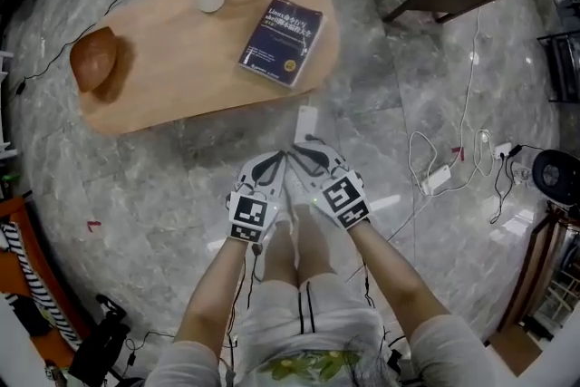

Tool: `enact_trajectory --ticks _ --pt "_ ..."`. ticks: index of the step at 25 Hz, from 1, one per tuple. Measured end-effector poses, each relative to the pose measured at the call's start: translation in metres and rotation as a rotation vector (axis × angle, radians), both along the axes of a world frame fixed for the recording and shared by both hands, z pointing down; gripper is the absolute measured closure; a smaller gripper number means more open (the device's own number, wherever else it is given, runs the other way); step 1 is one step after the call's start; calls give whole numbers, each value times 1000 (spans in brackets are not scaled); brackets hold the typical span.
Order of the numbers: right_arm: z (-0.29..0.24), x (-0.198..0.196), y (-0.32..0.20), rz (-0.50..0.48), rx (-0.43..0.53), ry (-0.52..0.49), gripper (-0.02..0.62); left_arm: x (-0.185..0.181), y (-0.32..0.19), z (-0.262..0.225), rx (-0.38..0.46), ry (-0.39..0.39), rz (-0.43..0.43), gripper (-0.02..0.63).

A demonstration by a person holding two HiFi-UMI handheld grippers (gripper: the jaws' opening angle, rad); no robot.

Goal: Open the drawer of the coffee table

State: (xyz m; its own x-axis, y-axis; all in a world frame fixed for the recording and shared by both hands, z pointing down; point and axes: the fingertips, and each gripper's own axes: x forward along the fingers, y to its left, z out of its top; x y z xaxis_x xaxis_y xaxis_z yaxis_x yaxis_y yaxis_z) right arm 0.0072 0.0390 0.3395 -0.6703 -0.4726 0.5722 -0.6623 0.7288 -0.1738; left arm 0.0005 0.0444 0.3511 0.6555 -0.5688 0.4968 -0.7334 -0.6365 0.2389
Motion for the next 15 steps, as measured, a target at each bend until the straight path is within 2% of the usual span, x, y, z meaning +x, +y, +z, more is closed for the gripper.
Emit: enact_trajectory --ticks 3,8,15 --pt "23 3 -13 2 -10 11 557 3 -11 23 3 -36 18 597" --pt "58 11 -30 2 -34 28 500 7 -23 58 -10 -70 26 597" --pt "103 22 -49 -13 -42 81 492 18 -44 101 -11 -132 54 597"
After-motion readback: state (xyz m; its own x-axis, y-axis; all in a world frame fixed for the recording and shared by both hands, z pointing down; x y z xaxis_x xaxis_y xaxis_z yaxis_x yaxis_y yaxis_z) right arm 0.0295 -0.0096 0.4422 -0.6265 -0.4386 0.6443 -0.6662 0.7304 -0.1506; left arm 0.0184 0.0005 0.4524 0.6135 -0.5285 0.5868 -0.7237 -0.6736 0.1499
